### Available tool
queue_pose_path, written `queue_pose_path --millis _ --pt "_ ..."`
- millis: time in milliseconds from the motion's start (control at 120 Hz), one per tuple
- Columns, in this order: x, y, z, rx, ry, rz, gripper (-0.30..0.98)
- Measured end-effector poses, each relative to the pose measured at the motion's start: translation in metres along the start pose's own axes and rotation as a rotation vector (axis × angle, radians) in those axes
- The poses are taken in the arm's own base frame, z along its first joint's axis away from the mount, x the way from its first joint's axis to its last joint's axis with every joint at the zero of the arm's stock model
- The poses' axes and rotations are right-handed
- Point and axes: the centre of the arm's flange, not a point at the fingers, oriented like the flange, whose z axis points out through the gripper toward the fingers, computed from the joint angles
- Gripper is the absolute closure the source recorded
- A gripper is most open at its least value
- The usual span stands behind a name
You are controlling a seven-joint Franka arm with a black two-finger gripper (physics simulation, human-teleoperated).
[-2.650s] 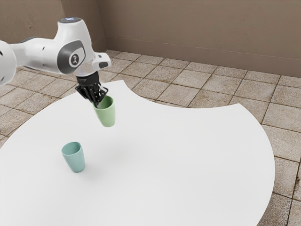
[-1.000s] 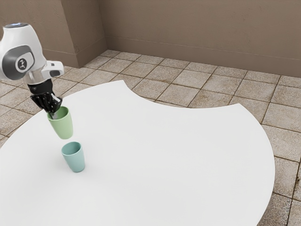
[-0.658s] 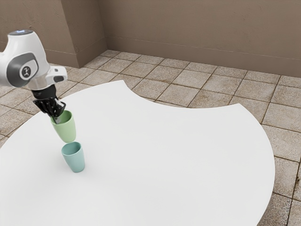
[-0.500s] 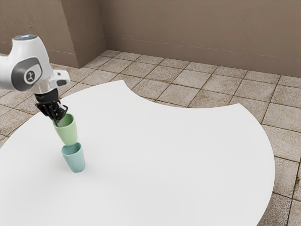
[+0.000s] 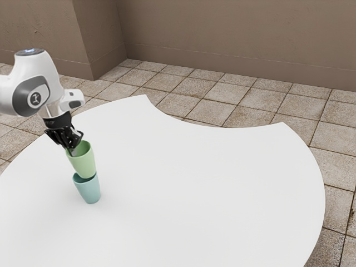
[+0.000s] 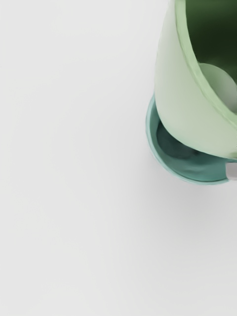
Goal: Place the right cup onto the left cup
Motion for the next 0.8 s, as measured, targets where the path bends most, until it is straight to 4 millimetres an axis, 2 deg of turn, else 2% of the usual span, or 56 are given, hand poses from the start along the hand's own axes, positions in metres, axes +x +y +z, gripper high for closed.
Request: queue_pose_path --millis 358,517,700,800 --pt "-0.002 -0.015 0.005 0.002 0.000 -0.050 0.79" --pt "0.001 -0.013 0.017 0.021 -0.026 -0.056 0.79" --pt "0.004 -0.011 0.021 0.024 -0.031 -0.056 0.40" --pt "0.005 -0.011 0.020 0.024 -0.027 -0.056 0.25"
